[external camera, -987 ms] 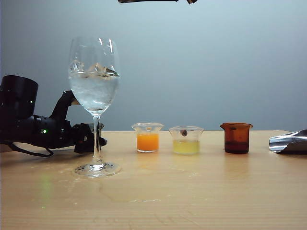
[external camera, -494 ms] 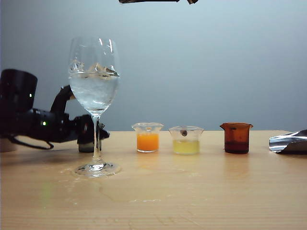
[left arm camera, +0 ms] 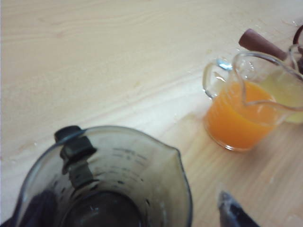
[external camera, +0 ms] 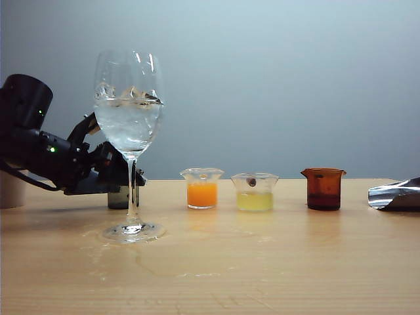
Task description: Pick up the first measuring cup from the left, pour the coconut rum inside into the goblet, and finally put the measuring cup back in its original place.
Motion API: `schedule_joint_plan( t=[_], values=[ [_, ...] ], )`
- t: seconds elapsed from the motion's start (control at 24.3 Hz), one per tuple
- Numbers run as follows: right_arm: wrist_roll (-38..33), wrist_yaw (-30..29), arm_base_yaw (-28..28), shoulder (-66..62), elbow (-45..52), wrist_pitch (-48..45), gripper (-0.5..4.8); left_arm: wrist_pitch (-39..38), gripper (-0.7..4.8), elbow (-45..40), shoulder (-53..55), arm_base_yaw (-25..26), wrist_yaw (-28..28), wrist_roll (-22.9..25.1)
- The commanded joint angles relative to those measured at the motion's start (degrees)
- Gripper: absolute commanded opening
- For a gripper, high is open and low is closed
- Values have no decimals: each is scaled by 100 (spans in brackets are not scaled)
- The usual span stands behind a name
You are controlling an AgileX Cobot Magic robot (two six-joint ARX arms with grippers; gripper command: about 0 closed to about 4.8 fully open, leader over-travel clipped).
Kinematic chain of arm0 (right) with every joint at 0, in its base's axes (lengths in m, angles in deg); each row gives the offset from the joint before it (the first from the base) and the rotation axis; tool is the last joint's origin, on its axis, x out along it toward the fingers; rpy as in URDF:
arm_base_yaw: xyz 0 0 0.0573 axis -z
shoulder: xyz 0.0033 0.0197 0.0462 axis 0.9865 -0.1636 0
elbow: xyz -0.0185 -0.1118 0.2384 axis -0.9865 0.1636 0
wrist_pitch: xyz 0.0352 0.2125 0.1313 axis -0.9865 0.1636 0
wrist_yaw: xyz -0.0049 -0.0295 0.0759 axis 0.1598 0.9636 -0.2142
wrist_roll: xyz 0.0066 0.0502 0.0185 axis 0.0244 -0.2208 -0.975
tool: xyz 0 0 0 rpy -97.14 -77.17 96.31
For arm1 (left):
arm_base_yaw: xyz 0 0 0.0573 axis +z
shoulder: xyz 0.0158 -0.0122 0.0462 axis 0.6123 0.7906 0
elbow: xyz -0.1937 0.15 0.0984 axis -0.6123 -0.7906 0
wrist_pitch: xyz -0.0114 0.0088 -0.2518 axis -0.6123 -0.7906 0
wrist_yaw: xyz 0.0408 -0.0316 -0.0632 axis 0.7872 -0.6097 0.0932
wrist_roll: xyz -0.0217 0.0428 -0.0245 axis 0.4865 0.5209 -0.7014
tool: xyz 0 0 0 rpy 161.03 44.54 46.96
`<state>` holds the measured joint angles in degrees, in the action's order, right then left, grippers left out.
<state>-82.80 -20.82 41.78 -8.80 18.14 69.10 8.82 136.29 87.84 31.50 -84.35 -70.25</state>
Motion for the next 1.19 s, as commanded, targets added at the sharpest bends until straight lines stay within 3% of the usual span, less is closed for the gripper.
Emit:
schedule_joint_plan(
  t=[0.04,0.33,0.49,0.7,0.74,0.78,0.82,0.86,1.07,1.19],
  values=[
    [0,-2,42,229,-39,190,-5,-487,457,7,-278,26,-55,289],
    [79,17,184,505,-37,660,-5,-1423,457,7,-651,142,439,654],
    [302,44,214,645,-35,1222,-5,-2065,457,7,-990,367,448,796],
    [302,627,219,887,-24,1475,-5,-2656,454,7,-1451,415,437,769],
    [302,728,219,929,-24,1519,-5,-2778,430,7,-1545,409,426,761],
    [302,811,221,964,-24,1567,-5,-2957,364,7,-1681,407,374,732],
    [299,848,280,1051,-24,1694,-5,-3340,190,7,-1934,407,256,734],
    [302,863,319,1121,-24,1838,-5,-3759,-23,7,-2192,407,144,739],
    [452,914,498,1541,61,2286,-5,-4848,-6,7,-3453,407,358,723],
    [422,1069,664,1985,313,2538,-5,-5270,-6,7,-4376,404,721,127]
  ],
)
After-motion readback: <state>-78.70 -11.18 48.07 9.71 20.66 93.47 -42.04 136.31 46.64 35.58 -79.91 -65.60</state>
